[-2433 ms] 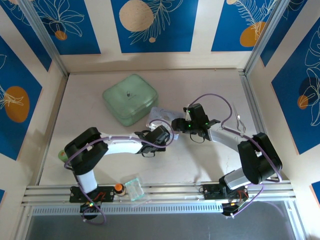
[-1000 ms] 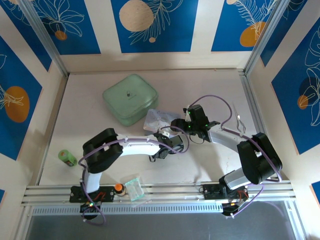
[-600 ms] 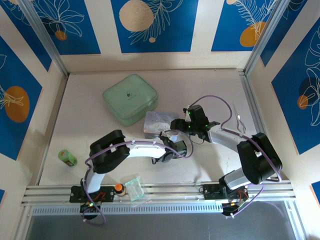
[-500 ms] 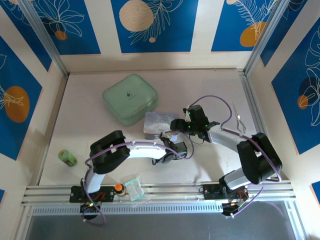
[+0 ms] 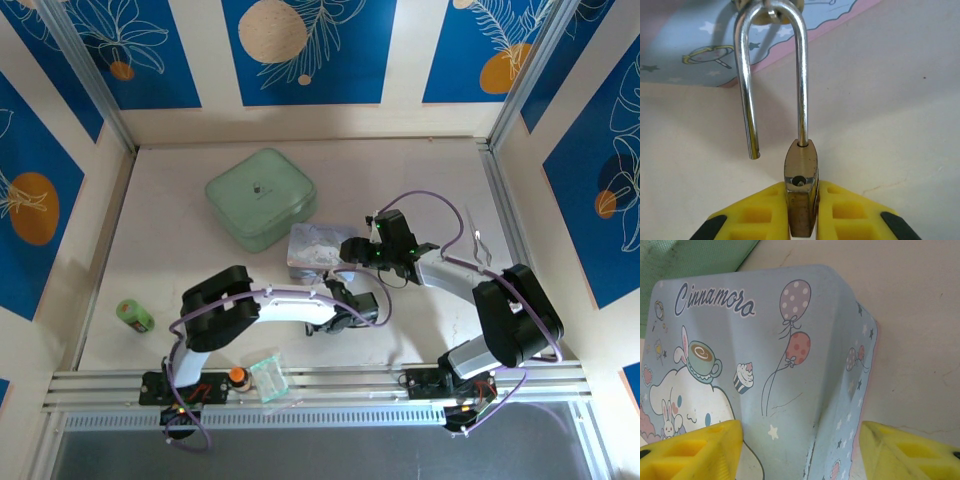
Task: Unlock the padlock with the key
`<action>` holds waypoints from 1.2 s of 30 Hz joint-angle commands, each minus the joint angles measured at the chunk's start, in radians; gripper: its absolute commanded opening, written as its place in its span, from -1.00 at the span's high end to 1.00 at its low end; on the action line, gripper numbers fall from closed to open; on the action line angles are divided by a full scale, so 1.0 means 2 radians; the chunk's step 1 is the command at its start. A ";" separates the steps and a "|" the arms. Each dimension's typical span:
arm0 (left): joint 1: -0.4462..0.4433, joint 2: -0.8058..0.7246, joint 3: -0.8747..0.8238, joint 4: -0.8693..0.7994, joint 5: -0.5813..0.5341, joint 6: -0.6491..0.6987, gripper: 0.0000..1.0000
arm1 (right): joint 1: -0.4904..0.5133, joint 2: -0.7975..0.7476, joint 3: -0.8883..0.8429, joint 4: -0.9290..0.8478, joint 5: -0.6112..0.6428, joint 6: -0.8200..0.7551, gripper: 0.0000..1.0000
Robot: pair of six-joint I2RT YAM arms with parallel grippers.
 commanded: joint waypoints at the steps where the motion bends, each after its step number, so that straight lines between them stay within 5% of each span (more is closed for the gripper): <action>1: -0.006 0.002 0.008 -0.019 -0.002 0.000 0.53 | 0.002 0.016 -0.013 -0.031 0.010 0.003 -0.25; 11: -0.009 -0.106 -0.035 0.072 0.035 0.041 0.29 | -0.004 -0.004 -0.009 -0.029 0.004 -0.001 -0.27; 20: 0.042 -0.243 -0.098 0.163 0.072 0.136 -1.00 | -0.004 -0.083 0.003 -0.055 0.023 -0.056 -0.47; 21: 0.051 -0.257 -0.101 0.171 0.078 0.162 -0.99 | -0.004 -0.094 0.002 -0.057 0.028 -0.061 -0.89; 22: 0.060 -0.267 -0.102 0.176 0.089 0.188 -0.99 | -0.004 -0.105 -0.001 -0.059 0.033 -0.063 -0.98; 30: 0.175 -0.332 -0.131 0.222 0.194 0.345 -0.99 | 0.007 -0.199 -0.029 -0.100 0.001 -0.048 -0.98; 36: 0.198 -0.343 -0.158 0.254 0.218 0.427 -0.99 | 0.135 -0.201 -0.033 -0.133 0.105 -0.018 -0.96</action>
